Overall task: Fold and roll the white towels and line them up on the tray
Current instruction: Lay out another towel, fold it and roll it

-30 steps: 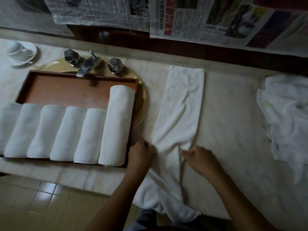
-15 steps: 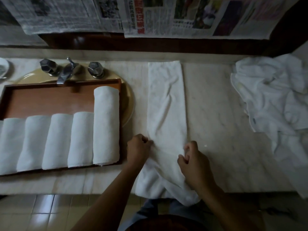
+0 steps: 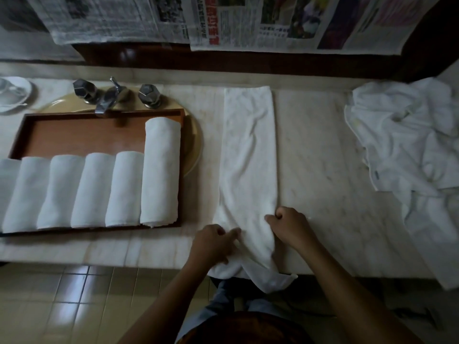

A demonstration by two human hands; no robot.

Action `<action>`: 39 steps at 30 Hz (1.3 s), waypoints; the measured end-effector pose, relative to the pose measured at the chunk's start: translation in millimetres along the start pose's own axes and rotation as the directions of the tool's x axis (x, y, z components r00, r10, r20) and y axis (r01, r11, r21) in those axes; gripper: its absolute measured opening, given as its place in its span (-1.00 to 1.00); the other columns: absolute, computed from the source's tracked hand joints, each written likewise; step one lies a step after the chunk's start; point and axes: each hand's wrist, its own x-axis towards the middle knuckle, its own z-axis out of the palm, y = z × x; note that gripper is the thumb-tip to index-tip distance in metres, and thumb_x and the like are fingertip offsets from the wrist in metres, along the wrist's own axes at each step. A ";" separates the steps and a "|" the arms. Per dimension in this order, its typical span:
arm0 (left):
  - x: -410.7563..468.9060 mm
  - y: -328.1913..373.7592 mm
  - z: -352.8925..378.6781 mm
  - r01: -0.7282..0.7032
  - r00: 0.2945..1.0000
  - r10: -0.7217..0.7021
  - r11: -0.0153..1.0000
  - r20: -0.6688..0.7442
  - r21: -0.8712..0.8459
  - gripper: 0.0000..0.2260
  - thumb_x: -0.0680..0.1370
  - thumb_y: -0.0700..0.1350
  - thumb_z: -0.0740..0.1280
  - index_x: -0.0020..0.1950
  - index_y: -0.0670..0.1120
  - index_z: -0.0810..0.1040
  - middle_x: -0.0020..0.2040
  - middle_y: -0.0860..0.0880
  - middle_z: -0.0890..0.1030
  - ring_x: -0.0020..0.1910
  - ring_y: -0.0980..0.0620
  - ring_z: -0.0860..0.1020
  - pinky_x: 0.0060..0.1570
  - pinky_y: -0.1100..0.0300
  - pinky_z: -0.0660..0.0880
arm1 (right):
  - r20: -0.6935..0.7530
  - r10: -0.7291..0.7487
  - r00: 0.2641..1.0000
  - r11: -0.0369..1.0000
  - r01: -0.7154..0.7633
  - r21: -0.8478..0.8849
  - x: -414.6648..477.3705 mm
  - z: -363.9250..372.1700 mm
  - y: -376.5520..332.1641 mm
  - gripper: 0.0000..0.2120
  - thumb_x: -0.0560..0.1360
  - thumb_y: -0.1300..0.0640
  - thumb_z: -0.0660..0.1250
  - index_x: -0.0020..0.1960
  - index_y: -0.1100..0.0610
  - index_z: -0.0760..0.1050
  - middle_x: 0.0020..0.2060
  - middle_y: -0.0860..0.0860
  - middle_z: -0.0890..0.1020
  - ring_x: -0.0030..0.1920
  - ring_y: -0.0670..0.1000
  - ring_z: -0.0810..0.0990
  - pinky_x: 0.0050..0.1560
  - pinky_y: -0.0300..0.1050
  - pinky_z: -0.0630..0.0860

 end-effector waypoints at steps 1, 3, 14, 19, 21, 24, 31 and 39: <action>-3.0 -2.3 6.8 -0.008 1.000 0.008 0.999 0.016 0.033 -0.67 0.56 0.14 0.45 -0.12 -0.13 0.62 -0.35 -0.04 0.69 -0.38 0.02 0.69 -0.29 0.14 0.66 | -0.008 -0.013 1.000 0.999 0.013 0.033 0.0 0.1 0.7 -0.66 0.57 -0.11 0.34 -0.23 0.10 0.43 -0.33 -0.03 0.52 -0.22 0.07 0.48 -0.19 -0.09 0.33; -9.1 -4.0 16.4 -0.034 0.999 0.034 0.999 0.014 -0.002 -0.73 0.58 0.05 0.44 -0.14 -0.14 0.60 -0.25 -0.10 0.71 -0.25 -0.06 0.72 -0.11 -0.04 0.70 | -0.029 -0.041 0.999 0.991 0.044 0.123 -1.6 1.5 3.9 -0.67 0.57 -0.09 0.36 -0.23 0.10 0.42 -0.33 -0.03 0.54 -0.25 0.03 0.50 -0.25 -0.08 0.32; -43.4 -25.5 39.1 -0.067 0.992 0.081 0.987 -0.097 0.147 -0.88 0.54 -0.13 0.39 0.00 -0.09 0.47 -0.19 -0.06 0.61 -0.26 -0.02 0.57 -0.37 0.20 0.42 | -0.147 -0.153 0.977 0.952 0.186 0.245 1.4 1.7 22.3 -0.80 0.53 0.02 0.48 -0.02 0.10 0.50 -0.21 -0.05 0.56 -0.15 0.01 0.50 -0.17 -0.19 0.28; -57.0 -38.4 39.4 -0.129 0.975 0.136 0.990 -0.174 0.054 -0.86 0.53 -0.35 0.30 -0.17 -0.18 0.58 -0.25 -0.18 0.63 -0.24 -0.07 0.61 -0.24 0.10 0.54 | -0.117 -0.175 0.978 0.957 0.197 0.214 4.0 0.9 31.0 -0.80 0.54 0.05 0.47 0.01 0.13 0.50 -0.20 -0.04 0.55 -0.14 0.02 0.50 -0.17 -0.19 0.27; -63.1 -40.0 36.2 -0.136 0.973 0.097 0.974 -0.210 -0.179 -0.77 0.50 -0.46 0.26 -0.07 -0.22 0.66 -0.16 -0.26 0.68 -0.17 -0.12 0.66 -0.19 0.05 0.60 | -0.112 -0.171 0.979 0.958 0.192 0.215 5.4 1.3 34.3 -0.79 0.54 0.05 0.47 0.03 0.13 0.51 -0.18 -0.03 0.57 -0.12 0.02 0.51 -0.14 -0.20 0.31; -63.4 -48.2 31.1 -0.087 0.958 0.066 0.994 -0.280 -0.062 -0.75 0.54 -0.36 0.27 0.02 -0.06 0.63 -0.17 -0.01 0.69 -0.19 0.02 0.65 -0.27 0.12 0.56 | -0.086 -0.141 0.986 0.952 0.159 0.260 7.3 3.8 36.1 -0.74 0.50 0.01 0.50 0.08 0.10 0.53 -0.10 0.00 0.64 -0.06 0.06 0.64 0.02 -0.04 0.58; -46.3 -34.2 14.6 -0.069 0.939 0.076 0.997 -0.336 0.033 -0.83 0.59 0.05 0.44 0.10 0.01 0.60 -0.13 0.07 0.63 -0.18 0.22 0.57 -0.30 0.31 0.42 | 0.019 -0.081 0.997 0.963 0.073 0.259 5.6 5.3 42.0 -0.64 0.50 -0.19 0.38 -0.05 0.12 0.65 -0.16 0.09 0.73 -0.08 0.16 0.71 0.03 0.19 0.66; -26.7 -30.8 0.0 -0.064 0.991 0.036 0.974 -0.130 -0.217 -0.83 0.56 -0.08 0.51 -0.04 -0.19 0.67 -0.21 -0.10 0.69 -0.21 -0.07 0.66 -0.20 0.10 0.61 | -0.005 -0.066 0.998 0.957 0.065 0.283 -6.0 4.3 42.2 -0.52 0.34 -0.27 0.44 -0.20 0.18 0.58 -0.30 0.10 0.66 -0.20 0.15 0.66 -0.13 0.03 0.61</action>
